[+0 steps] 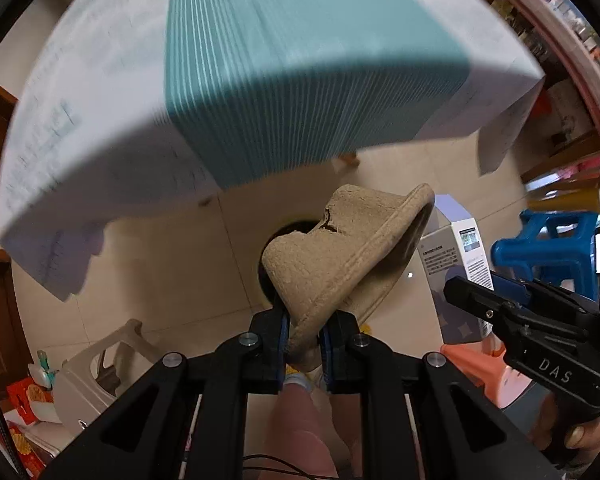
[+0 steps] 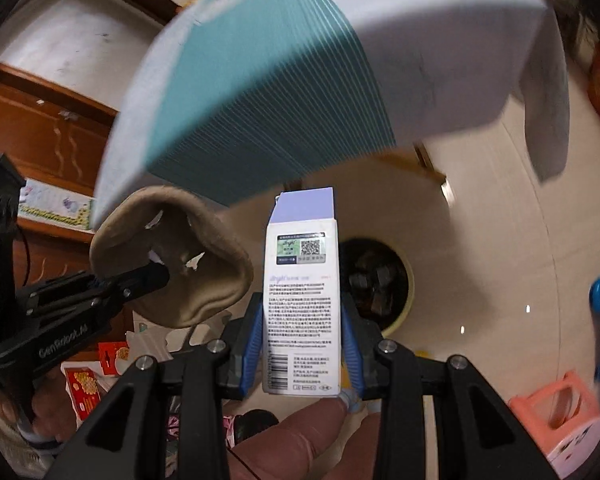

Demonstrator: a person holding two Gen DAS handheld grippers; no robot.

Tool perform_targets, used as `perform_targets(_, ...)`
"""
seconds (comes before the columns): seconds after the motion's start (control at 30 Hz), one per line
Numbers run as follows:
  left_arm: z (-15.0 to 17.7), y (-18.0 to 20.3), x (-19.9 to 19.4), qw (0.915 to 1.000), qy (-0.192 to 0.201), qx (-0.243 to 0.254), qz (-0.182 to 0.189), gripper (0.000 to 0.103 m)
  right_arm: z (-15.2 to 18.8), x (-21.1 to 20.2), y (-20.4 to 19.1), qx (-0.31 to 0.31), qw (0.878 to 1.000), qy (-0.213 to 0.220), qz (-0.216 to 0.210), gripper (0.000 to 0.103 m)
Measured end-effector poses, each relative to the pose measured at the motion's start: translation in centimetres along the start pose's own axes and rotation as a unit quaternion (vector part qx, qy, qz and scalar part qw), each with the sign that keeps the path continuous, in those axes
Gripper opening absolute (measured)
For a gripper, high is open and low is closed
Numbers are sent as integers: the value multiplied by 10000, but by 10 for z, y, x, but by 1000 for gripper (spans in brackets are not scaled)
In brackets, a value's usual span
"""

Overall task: Collect trash
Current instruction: 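Carry the egg tray and white-purple box down over the floor bin with both tools, then open both tools to drop the egg tray and box into the bin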

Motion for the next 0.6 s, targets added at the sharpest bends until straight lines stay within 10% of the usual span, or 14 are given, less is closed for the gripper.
perform_targets(0.43,41,-19,141,9990,-435,-61,-103,13,49,135,61,201,9968,-647,420,36)
perform_targets(0.6,46,-24,177,9989,-422,-11,-196,40,59,180,73,128,9954,-815,486,36)
Point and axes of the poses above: each gripper's, at about its wrist camera, not at the fingertips, and x roughly the way its jaws point, y to its right, z to its underside, the point moved 8 cm from there along x, roughly the way its jaws point, and after that the axes turned 11 degrees about y, right-handed, at the moved point
